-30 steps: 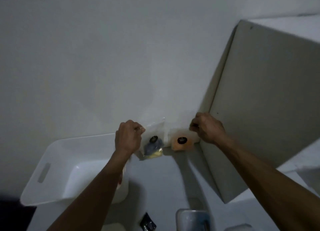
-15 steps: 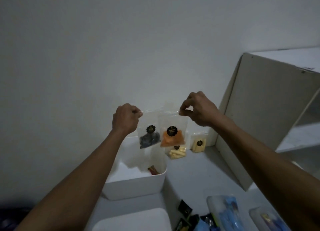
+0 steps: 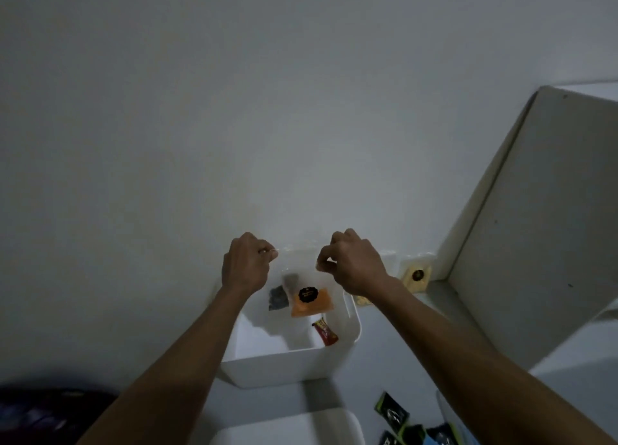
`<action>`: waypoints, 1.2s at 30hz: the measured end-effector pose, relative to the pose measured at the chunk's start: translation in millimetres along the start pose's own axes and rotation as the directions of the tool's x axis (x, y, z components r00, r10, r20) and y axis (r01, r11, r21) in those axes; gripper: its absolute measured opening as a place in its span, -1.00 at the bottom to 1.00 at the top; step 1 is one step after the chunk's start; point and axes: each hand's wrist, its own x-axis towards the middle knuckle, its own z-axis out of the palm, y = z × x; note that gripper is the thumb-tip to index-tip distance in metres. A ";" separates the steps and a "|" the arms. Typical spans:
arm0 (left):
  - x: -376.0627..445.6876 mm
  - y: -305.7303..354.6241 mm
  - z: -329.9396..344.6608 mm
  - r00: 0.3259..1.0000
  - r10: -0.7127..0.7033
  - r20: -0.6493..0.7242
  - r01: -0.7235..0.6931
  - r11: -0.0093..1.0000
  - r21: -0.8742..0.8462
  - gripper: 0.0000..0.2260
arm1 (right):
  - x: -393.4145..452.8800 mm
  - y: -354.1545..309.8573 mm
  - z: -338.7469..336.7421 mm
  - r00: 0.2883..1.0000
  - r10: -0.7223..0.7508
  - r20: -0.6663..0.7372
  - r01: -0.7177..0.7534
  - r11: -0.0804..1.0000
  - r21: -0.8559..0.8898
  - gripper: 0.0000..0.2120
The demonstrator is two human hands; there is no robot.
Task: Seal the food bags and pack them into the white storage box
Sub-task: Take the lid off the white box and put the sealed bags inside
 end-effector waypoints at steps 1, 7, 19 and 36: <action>2.0 -5.4 9.4 1.000 -0.010 0.021 0.010 1.000 0.001 -0.91 | 2.9 3.5 11.9 1.000 0.004 0.002 -0.004 1.000 -0.003 -0.85; 16.3 -25.9 63.9 0.995 -0.085 0.058 0.083 0.996 0.038 -0.88 | 16.9 30.7 81.2 0.999 0.047 0.003 -0.046 0.998 -0.040 -0.81; 30.9 -51.0 129.8 0.974 -0.150 0.170 0.135 0.986 0.092 -0.91 | 36.5 57.6 154.0 0.982 0.114 0.153 -0.075 0.968 -0.241 -0.85; 35.4 -43.6 147.7 0.987 -0.071 0.141 0.035 0.969 0.244 -0.84 | 46.5 58.4 163.3 0.962 0.191 0.196 -0.158 0.972 -0.172 -0.74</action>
